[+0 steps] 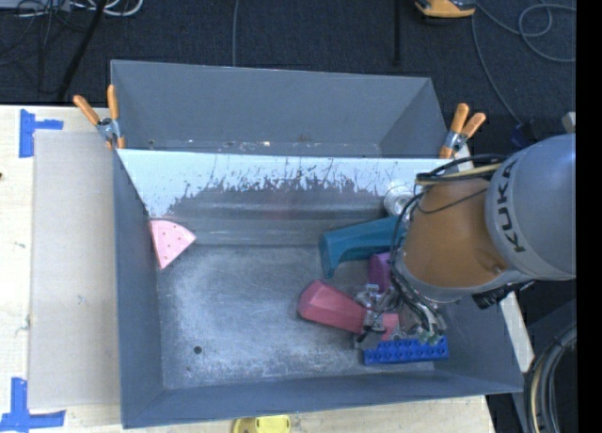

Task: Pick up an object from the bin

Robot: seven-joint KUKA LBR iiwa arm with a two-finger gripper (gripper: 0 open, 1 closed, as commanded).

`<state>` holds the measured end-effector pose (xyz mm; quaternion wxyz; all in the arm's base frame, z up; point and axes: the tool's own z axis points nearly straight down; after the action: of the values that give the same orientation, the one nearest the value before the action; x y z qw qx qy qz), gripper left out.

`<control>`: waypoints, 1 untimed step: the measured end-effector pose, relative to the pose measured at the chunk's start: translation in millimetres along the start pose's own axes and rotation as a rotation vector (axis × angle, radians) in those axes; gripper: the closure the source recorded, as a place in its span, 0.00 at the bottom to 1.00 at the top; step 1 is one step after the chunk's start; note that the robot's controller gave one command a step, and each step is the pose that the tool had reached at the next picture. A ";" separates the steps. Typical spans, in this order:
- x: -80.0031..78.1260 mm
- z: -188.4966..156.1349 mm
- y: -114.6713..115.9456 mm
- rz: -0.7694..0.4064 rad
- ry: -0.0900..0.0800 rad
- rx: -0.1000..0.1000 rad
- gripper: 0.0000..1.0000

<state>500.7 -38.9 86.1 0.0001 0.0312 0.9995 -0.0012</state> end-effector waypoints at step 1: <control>1.8 -54.9 17.1 -0.024 0.014 -0.003 1.00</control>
Offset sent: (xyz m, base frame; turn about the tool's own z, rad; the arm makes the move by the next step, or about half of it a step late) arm 0.0575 0.0036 -0.0161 -0.0603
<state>500.0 -21.6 141.0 -0.0069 0.0193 0.9998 0.0005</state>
